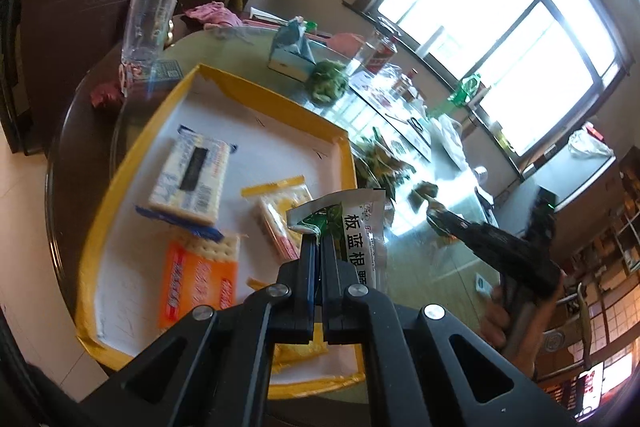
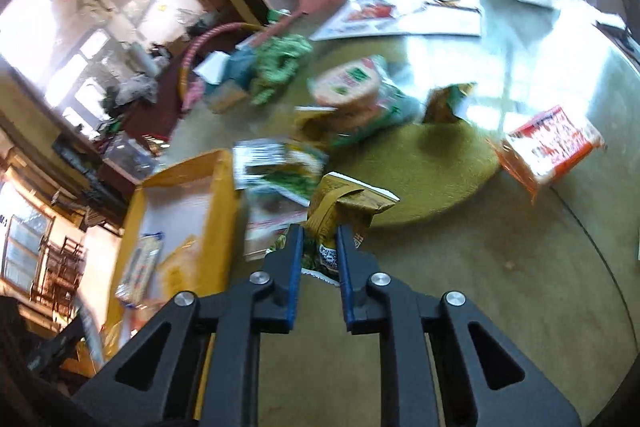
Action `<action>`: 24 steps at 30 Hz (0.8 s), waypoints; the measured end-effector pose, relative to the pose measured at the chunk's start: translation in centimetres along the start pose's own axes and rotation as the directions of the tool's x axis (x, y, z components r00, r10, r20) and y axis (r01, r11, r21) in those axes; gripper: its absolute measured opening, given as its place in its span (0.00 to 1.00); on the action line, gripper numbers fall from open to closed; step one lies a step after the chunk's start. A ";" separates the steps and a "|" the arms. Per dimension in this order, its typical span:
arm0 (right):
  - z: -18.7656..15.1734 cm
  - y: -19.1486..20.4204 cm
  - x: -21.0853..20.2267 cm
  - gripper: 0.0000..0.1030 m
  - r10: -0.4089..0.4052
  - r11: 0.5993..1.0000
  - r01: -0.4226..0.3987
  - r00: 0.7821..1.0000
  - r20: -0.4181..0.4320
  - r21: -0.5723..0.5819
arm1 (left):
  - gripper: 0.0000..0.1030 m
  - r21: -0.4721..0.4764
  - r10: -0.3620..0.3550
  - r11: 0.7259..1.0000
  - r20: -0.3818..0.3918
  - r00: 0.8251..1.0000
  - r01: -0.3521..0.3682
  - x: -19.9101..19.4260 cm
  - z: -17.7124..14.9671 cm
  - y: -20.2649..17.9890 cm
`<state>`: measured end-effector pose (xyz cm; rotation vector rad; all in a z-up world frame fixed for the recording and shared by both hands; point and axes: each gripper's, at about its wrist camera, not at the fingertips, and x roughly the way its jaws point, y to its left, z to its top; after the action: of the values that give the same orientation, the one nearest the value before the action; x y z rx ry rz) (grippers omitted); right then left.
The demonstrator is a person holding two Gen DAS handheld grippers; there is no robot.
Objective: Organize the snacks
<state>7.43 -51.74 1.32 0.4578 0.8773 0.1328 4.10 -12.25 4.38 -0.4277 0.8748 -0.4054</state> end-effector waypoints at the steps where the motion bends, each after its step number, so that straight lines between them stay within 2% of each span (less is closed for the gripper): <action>1: 0.0 0.8 -0.4 0.17 0.021 1.000 -0.021 1.000 0.002 -0.014 | 0.00 0.000 0.000 1.000 0.002 1.000 0.000 0.0 0.4 0.1; 6: -0.2 5.9 -1.2 0.17 0.136 0.982 -0.136 0.991 -0.006 -0.129 | 0.00 0.009 0.031 0.999 0.000 1.000 -0.031 1.3 3.9 0.8; 9: 0.3 9.1 0.5 0.17 0.155 0.969 -0.160 0.987 -0.040 -0.188 | 0.00 0.016 0.045 0.999 -0.046 0.998 -0.044 3.7 6.1 1.4; 11: 0.5 10.5 1.8 0.17 0.156 0.964 -0.165 0.986 -0.059 -0.210 | 0.00 0.021 0.086 0.996 -0.081 0.993 -0.084 5.9 7.4 1.9; 16: 1.1 13.3 7.3 0.17 0.120 0.962 -0.148 0.984 -0.131 -0.229 | 0.00 0.022 0.132 0.991 -0.155 0.979 -0.130 10.1 9.6 3.6; 19: 0.8 14.4 10.1 0.17 0.076 0.956 -0.120 0.983 -0.170 -0.266 | 0.00 0.021 0.165 0.986 -0.158 0.974 -0.164 11.4 11.0 4.6; 24: 0.0 15.2 12.9 0.17 -0.022 0.946 -0.039 0.983 -0.184 -0.321 | 0.00 0.026 0.203 0.979 -0.214 0.956 -0.202 13.5 11.8 5.6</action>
<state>16.79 -34.26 -1.18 0.1420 1.0150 0.3267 22.23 -12.05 -0.49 -0.2899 1.1182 -0.2665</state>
